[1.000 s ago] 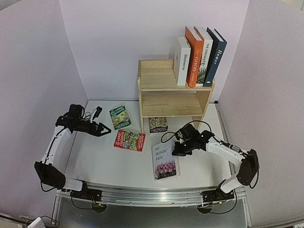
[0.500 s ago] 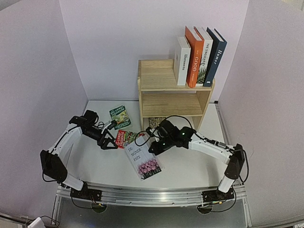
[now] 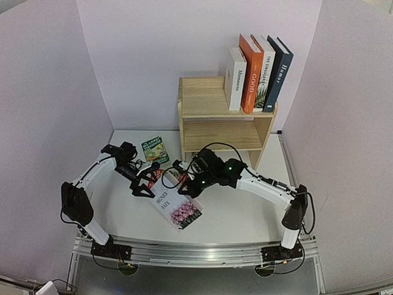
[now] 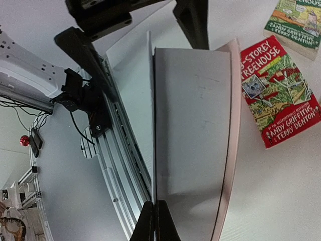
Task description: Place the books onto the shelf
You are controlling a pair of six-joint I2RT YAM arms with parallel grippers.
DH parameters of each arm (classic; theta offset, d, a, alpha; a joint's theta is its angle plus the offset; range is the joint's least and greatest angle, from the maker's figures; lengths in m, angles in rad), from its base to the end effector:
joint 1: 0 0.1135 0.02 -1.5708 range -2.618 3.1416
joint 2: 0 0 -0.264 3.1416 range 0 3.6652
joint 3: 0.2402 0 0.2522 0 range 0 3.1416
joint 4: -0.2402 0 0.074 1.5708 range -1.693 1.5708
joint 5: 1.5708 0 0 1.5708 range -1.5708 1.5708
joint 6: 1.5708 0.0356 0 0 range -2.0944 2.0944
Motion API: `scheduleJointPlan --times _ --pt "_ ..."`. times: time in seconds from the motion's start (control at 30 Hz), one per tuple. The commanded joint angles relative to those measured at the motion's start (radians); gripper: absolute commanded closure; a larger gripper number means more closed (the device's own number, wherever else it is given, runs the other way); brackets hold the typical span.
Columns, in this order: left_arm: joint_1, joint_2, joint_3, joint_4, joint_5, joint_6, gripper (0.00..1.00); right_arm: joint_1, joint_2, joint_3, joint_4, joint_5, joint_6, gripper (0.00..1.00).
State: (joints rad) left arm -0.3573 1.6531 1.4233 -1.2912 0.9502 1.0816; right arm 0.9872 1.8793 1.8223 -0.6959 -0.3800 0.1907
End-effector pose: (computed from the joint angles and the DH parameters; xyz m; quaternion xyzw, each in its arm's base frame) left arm 0.2696 -0.1316 0.2846 0.5944 0.6611 -0.4198 0.1827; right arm 0.2239 0.3630 0.3378 -0.4186 0.8014 0.3610 0.2284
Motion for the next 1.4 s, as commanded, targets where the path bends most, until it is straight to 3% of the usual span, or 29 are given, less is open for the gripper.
scheduleJointPlan --times 0.0,0.37,0.63,0.83,0.97,1.0,1.1,1.2,1.27,1.37 --pt "-0.003 -0.006 0.075 -0.048 0.041 0.078 0.00 0.005 0.018 0.078 0.032 -0.095 -0.083 1.00" --pt "-0.016 0.011 0.088 -0.093 0.140 0.058 0.03 0.005 0.030 0.104 0.034 -0.083 -0.142 1.00" --pt "-0.063 0.000 0.091 -0.178 0.151 0.099 0.36 0.005 0.027 0.140 0.038 -0.056 -0.184 1.00" --pt "-0.064 -0.026 0.118 -0.168 0.152 0.002 0.57 0.002 0.025 0.150 0.038 -0.026 -0.231 1.00" --pt "-0.062 -0.046 0.133 -0.175 0.164 -0.112 0.65 0.003 0.014 0.147 0.039 0.120 -0.216 0.99" --pt "-0.061 -0.054 0.130 -0.165 0.169 -0.157 0.68 0.004 0.011 0.146 0.038 0.174 -0.207 0.94" --pt "-0.059 -0.094 0.094 -0.065 0.175 -0.376 0.73 0.004 0.009 0.145 0.039 0.301 -0.198 0.57" --pt "-0.039 -0.148 0.055 0.039 0.165 -0.615 0.73 0.008 0.005 0.159 0.042 0.429 -0.139 0.36" --pt "0.004 -0.179 0.035 0.072 0.163 -0.733 0.72 0.027 0.001 0.168 0.057 0.525 -0.148 0.29" --pt "0.111 -0.221 -0.004 0.126 0.158 -0.942 0.74 0.097 0.001 0.158 0.131 0.682 -0.255 0.27"
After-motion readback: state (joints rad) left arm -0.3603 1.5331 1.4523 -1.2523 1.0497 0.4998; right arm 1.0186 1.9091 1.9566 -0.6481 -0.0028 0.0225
